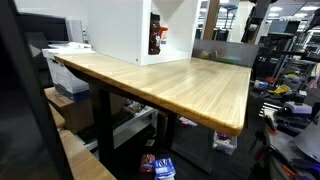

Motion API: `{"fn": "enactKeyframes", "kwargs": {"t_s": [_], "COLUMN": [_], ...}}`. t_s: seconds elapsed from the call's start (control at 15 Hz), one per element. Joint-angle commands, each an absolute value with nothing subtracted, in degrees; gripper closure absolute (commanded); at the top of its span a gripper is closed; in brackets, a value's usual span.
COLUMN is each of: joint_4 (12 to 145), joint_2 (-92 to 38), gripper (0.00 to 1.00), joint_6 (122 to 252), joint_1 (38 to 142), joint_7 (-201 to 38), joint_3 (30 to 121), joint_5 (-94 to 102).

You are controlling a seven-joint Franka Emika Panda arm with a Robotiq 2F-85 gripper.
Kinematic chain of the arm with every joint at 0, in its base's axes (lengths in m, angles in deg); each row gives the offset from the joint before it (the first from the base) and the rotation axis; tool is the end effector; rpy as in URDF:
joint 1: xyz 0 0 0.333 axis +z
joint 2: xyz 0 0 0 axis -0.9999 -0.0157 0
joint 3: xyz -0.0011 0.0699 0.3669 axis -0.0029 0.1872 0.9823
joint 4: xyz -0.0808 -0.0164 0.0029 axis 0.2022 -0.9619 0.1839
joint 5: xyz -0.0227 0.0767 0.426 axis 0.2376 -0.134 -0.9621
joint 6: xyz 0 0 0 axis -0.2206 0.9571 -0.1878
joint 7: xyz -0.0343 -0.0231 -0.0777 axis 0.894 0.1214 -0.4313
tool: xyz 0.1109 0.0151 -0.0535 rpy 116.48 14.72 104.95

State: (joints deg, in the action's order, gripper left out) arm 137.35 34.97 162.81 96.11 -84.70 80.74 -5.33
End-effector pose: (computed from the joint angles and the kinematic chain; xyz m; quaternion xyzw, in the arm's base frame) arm 0.3159 0.0576 0.5031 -0.9971 -0.0450 -0.0402 0.0472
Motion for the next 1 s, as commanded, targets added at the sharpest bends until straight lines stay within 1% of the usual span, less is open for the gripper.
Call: {"fn": "enactKeyframes", "kwargs": {"t_s": [0.0, 0.2, 0.93], "joint_4": [136.68, 135.70, 134.35], "joint_2": [32.95, 30.21, 20.70], "gripper": [0.00, 0.00, 0.00], "joint_6": [165.93, 169.79, 190.84], "joint_1": [94.79, 94.39, 93.36], "joint_7": [-85.52, -86.51, -87.36], "joint_3": [80.90, 79.76, 78.37], "joint_5": [-5.35, -5.65, -4.05]}}
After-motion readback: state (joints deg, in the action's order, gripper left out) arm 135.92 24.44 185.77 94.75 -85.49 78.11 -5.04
